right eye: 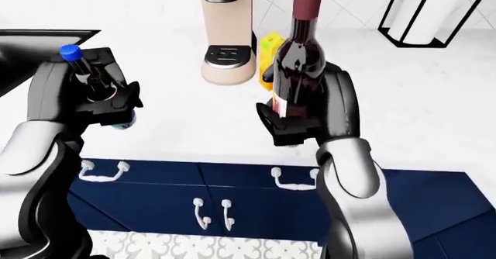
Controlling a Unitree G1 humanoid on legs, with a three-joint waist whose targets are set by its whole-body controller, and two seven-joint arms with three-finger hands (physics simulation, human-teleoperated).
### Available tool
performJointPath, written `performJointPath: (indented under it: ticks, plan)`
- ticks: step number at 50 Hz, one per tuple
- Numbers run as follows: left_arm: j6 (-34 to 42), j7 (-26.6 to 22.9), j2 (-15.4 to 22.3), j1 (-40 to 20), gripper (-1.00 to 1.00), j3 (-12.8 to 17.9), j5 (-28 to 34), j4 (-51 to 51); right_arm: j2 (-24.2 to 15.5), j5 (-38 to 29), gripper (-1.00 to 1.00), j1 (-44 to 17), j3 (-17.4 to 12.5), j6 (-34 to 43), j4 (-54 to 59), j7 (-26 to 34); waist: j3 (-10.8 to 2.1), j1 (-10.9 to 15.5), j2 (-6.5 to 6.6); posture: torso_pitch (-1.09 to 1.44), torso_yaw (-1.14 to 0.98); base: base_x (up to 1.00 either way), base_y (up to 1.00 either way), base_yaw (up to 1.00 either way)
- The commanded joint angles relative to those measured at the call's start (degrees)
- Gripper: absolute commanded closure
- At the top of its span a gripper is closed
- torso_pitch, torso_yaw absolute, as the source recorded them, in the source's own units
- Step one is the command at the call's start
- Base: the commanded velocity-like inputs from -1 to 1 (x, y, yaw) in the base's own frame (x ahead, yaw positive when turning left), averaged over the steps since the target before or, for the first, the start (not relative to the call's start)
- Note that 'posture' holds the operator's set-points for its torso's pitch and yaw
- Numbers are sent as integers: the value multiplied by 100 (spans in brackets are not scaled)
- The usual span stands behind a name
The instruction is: Move the drinks to the dining counter.
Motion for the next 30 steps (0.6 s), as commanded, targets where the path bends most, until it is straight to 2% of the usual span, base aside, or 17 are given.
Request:
performJointPath:
  ticks: [1,4,7,10,12,13,14,15,17,18,19,20,21,23,26,30]
  plan:
    - [-104,49,85,-230,100,49,-20,-333,-12,-63,100,-199,-72,-379,-251,-38,-187,5,-73,0,0,0,27,0]
    - [-59,54,105,-255,100,66,-47,-362,-7,-86,100,-189,-51,-369,-272,-29,-184,-33,-192,0,0,0,34,0]
    - [-55,54,122,-225,100,73,-87,-399,5,-123,100,-204,-25,-333,-295,-16,-130,-56,-170,0,0,0,41,0]
    - [30,47,143,-234,100,92,-114,-487,22,-162,100,-215,15,-265,-342,-11,-53,-96,62,0,0,0,44,0]
    - [72,26,146,-193,100,86,-143,-571,35,-182,100,-236,-1,-227,-349,-8,-106,-121,237,0,0,0,60,0]
    - [75,16,159,-179,100,97,-149,-592,46,-182,100,-241,-8,-194,-373,-9,-181,-128,430,0,0,0,61,0]
    - [85,13,166,-184,100,106,-153,-597,47,-186,100,-239,-6,-191,-377,-9,-210,-174,500,0,0,0,60,0]
    - [73,14,171,-187,100,125,-159,-586,55,-189,100,-235,7,-173,-401,-9,-100,-124,321,0,0,0,60,0]
    - [132,11,190,-201,100,142,-173,-642,73,-194,100,-247,9,-131,-426,-15,-66,-130,243,0,0,0,82,0]
    - [135,15,194,-200,100,147,-181,-644,64,-209,100,-238,36,-137,-435,-11,-68,55,43,0,0,0,0,100]
    - [127,17,201,-194,100,147,-186,-645,69,-230,100,-234,59,-118,-434,-15,-148,-37,190,0,0,0,0,100]
    - [131,20,198,-190,100,146,-195,-652,82,-241,100,-238,63,-104,-421,-16,-175,13,249,0,0,0,0,100]
    - [128,21,200,-181,100,148,-201,-654,83,-255,100,-228,77,-100,-416,-8,-168,70,251,0,0,0,0,100]
    - [102,24,207,-164,100,146,-203,-643,89,-273,100,-207,73,-128,-392,12,-134,116,234,0,0,0,0,100]
    - [9,29,210,-124,100,150,-202,-575,100,-315,100,-163,86,-169,-350,41,-52,172,86,0,0,0,0,100]
    - [6,46,212,-117,100,152,-195,-589,109,-345,100,-139,102,-202,-325,89,-55,204,-17,0,0,0,0,100]
